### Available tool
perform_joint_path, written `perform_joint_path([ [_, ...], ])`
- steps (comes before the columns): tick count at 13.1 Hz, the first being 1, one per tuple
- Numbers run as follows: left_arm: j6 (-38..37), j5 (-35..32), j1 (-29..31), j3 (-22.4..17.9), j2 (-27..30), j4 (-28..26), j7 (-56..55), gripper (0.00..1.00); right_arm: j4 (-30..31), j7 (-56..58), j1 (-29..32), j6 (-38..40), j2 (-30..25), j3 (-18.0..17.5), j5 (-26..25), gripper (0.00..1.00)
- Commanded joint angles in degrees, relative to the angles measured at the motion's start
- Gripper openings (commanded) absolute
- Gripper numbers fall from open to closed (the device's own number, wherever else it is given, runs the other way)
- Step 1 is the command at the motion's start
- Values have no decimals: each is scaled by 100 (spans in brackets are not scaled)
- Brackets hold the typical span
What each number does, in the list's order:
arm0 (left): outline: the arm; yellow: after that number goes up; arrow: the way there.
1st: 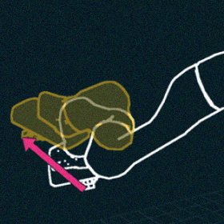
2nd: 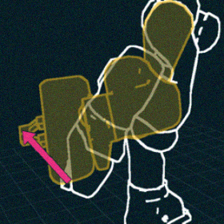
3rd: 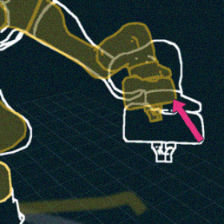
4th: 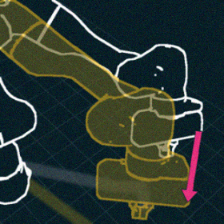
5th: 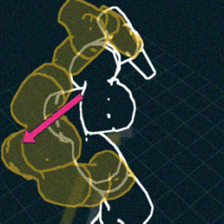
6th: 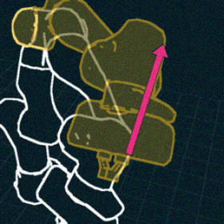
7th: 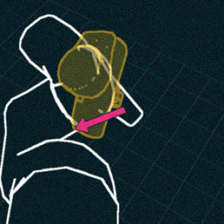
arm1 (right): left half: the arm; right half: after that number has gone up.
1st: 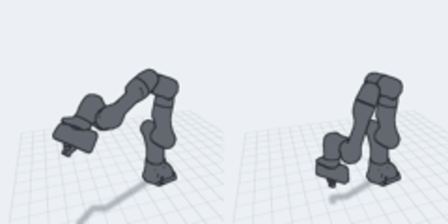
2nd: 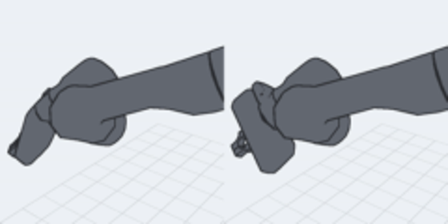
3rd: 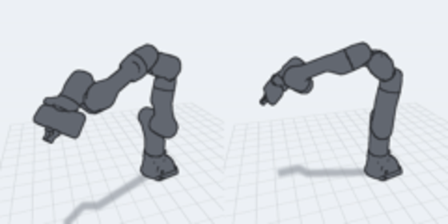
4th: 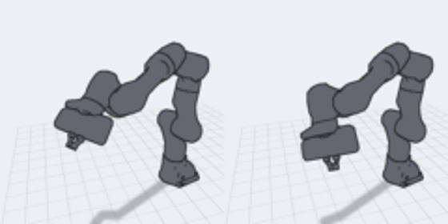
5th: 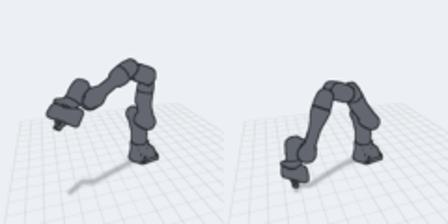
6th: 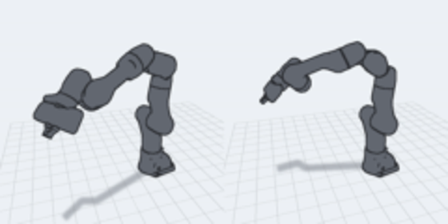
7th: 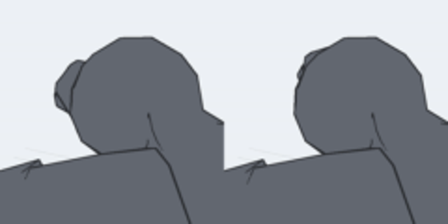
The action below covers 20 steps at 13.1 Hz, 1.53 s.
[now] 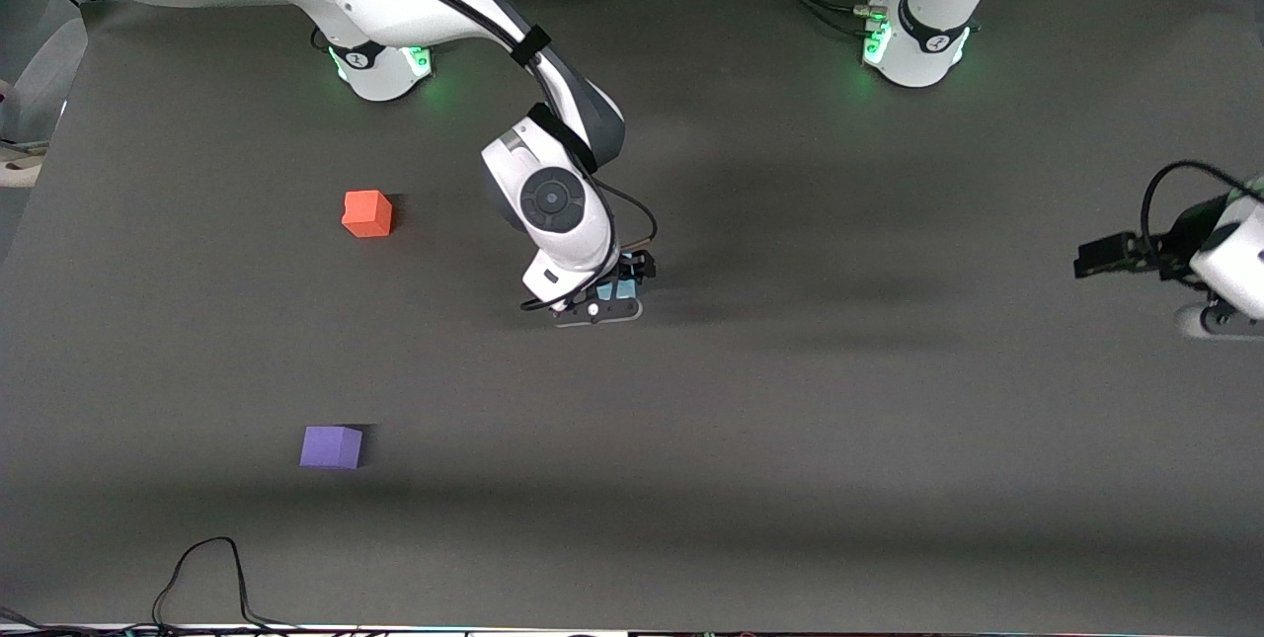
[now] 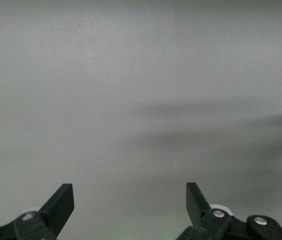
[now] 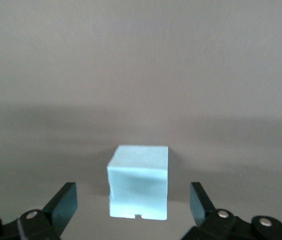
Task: Place blue block between orange and purple blocks
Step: 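Grasp the blue cube with the right gripper while the left gripper withdraws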
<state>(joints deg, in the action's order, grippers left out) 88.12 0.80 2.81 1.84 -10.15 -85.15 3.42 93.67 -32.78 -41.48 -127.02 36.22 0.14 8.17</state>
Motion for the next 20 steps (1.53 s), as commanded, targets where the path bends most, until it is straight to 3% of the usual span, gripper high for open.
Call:
perform_joint_path([
  [1,-84,-106,-52,27,460,-369,53,100,912,-167,-246,-811,-264,136,-97,100],
  [4,257,-106,-105,45,830,-949,36,100,1109,-211,-273,-1316,-194,127,-88,100],
  [6,311,-98,-192,36,804,-933,-26,100,1127,-211,-308,-1316,-194,136,-88,99],
  [11,66,-62,-983,-667,567,-600,44,100,1144,-150,-317,-1492,-229,136,-97,47],
  [12,-5,-54,-984,-676,532,-486,44,100,1153,-132,-308,-1449,-281,136,-88,41],
  [14,-23,-19,-949,-676,514,-432,53,100,1144,-88,-212,-1073,-622,188,-88,41],
  [16,-5,-18,-931,-676,514,-432,53,100,1136,496,-150,49,-1359,713,-79,41],
  [20,12,-10,-949,-650,505,-450,53,100,1153,2167,-159,1660,-2583,2460,44,41],
])
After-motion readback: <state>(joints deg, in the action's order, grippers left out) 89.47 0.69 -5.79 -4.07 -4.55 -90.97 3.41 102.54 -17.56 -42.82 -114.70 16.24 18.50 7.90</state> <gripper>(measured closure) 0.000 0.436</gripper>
